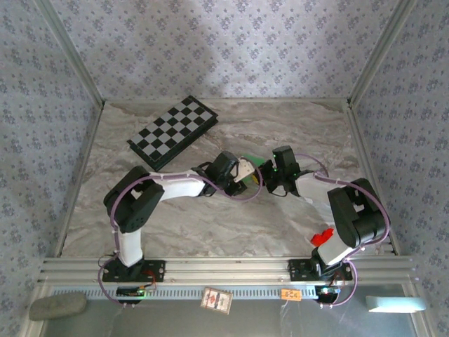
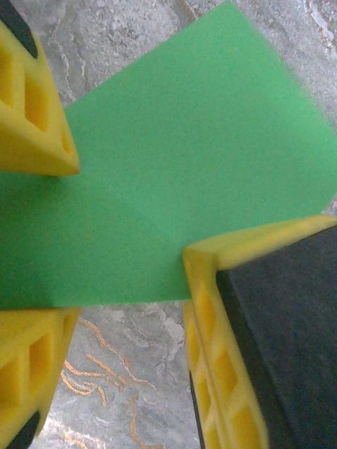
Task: Fold a paper plane with a square sheet of paper (pick it up from the middle)
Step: Fold the wing for the fifth time at the center of the table.
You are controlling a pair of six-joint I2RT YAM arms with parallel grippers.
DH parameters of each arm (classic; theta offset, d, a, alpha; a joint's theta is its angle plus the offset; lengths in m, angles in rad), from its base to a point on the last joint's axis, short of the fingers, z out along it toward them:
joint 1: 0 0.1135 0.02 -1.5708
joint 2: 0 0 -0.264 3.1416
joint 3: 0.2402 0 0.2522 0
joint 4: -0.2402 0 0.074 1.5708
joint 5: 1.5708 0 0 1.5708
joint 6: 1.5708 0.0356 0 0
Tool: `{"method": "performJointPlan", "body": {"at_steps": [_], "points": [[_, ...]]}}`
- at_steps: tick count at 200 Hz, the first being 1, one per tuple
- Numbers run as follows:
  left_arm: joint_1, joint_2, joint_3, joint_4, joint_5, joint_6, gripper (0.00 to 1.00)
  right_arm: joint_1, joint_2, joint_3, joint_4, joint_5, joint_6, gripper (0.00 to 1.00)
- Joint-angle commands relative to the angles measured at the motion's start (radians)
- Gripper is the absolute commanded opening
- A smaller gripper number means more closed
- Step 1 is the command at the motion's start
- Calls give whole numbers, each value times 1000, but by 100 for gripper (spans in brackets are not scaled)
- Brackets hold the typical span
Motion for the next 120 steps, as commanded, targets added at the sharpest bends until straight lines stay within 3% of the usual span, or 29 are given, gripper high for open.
{"method": "performJointPlan", "body": {"at_steps": [1,40,89,120], "points": [[-5,14,9,18,31,14,42,-3,7,28,-28,-30,21,8],[-4,11,-11,26,32,11,33,-9,20,31,-57,-23,11,17],[-5,8,-48,46,50,5,27,-38,44,76,-139,-23,-56,43],[-6,2,-64,57,63,5,27,-54,83,114,-170,-61,-91,47]]}}
